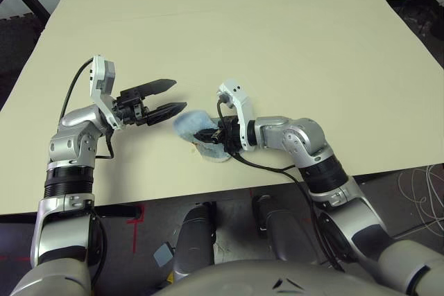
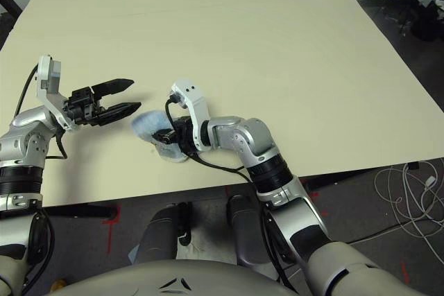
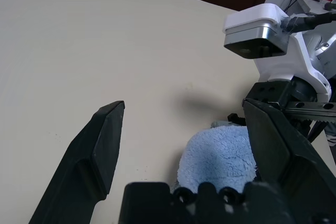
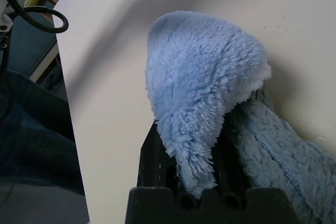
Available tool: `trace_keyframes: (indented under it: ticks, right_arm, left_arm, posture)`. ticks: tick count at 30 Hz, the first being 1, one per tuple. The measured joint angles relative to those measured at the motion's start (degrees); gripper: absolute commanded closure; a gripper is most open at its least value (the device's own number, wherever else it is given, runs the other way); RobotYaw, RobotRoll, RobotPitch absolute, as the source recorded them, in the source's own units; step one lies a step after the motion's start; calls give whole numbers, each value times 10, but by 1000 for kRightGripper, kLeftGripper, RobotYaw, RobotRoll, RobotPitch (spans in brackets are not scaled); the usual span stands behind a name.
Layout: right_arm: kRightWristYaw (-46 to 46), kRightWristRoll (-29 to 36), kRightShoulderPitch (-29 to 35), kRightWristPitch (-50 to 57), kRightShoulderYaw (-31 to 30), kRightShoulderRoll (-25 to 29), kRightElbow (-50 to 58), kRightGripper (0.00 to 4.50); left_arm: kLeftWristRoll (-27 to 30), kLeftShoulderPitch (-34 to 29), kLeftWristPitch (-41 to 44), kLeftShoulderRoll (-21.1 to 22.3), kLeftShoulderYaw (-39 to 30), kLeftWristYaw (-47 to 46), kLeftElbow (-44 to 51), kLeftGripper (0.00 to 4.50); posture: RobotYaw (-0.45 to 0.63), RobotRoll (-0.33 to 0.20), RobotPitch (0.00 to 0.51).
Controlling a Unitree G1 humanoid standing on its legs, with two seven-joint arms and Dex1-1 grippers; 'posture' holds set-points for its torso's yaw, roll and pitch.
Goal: Wipe the water off the table with a rag.
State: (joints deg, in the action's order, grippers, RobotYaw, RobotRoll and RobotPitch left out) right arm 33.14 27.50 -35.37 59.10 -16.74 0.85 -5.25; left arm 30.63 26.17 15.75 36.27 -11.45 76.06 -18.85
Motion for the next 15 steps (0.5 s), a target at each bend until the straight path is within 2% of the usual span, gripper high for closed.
trace_keyframes:
  ticks: [7, 15]
  right_arm:
    - [0, 6, 2, -8, 32, 27, -7, 4432]
    - [-5, 6, -15, -32, 124, 109, -48, 4437]
  left_arm:
    - [0, 2, -2, -1, 0, 0, -1, 0]
    - [0, 10, -8, -3, 0, 0, -25, 0]
  posture:
    - [-156, 0, 190]
    - [-172, 0, 180]
